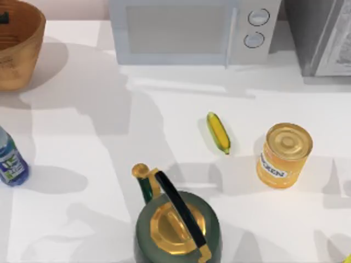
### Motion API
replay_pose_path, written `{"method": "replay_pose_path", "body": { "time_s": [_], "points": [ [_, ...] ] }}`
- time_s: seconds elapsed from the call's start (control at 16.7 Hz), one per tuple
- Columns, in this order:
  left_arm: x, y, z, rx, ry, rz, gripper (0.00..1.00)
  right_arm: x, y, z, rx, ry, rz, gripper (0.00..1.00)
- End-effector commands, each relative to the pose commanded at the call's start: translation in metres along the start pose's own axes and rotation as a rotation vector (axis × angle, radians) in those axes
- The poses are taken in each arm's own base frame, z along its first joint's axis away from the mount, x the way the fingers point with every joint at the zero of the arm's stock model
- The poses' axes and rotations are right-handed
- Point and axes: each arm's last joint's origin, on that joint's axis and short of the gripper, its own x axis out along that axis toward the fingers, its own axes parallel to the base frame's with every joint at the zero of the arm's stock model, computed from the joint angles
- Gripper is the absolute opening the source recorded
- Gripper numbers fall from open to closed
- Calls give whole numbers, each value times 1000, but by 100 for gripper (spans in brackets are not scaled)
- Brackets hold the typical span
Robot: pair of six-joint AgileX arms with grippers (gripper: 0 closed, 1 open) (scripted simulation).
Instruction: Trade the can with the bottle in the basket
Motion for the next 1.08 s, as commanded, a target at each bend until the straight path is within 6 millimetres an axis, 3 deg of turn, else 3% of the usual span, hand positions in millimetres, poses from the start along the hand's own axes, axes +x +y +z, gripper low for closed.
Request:
{"method": "replay_pose_path", "body": {
  "time_s": [0.18,0.36,0.54,0.66,0.84,1.08],
  "points": [
    [-64,-13,-9,-13,-124,36,0,0,0,0,0,0,0,100],
    [-140,-33,-42,-16,-286,61,0,0,0,0,0,0,0,100],
    [-207,-53,-104,-14,-469,69,0,0,0,0,0,0,0,100],
    [-235,-65,-157,-12,-593,66,0,0,0,0,0,0,0,100],
    [-246,-77,-240,-8,-767,50,0,0,0,0,0,0,0,100],
    [-215,-86,-326,-1,-956,18,0,0,0,0,0,0,0,100]
  ]
}}
